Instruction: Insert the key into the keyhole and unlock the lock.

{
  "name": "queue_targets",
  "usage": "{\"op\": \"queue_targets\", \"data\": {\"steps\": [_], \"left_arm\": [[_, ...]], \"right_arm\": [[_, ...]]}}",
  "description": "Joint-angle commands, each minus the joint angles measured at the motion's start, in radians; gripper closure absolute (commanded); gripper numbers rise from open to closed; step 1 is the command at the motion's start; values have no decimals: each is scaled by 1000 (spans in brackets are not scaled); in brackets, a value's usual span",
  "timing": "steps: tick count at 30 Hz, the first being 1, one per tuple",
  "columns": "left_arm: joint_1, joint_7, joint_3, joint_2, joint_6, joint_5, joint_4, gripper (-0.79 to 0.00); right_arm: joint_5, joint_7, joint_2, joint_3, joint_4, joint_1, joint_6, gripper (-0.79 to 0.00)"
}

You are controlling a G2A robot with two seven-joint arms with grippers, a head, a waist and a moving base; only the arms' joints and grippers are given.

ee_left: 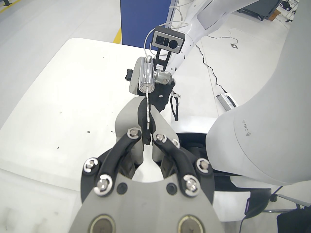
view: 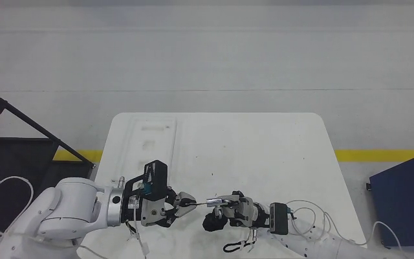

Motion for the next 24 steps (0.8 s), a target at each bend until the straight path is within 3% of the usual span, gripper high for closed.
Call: {"op": "queue_targets", "data": {"steps": [1,14,15,16,24], "left_arm": [[-11,-10,13,-1,13,-1,0,0],[-35,15,59,-8,43,41,-9,0],[-33,19,60,-8,41,43,-8,-126],[-31,22,60,-9,40,44,-8,-785],[2,53,28,-8,10,42,14,-785]], "right_arm": [[0,0,0,0,0,0,0,0],[0,0,0,0,0,0,0,0],[0,0,0,0,0,0,0,0],[0,0,0,0,0,0,0,0],[0,0,0,0,0,0,0,0]]}}
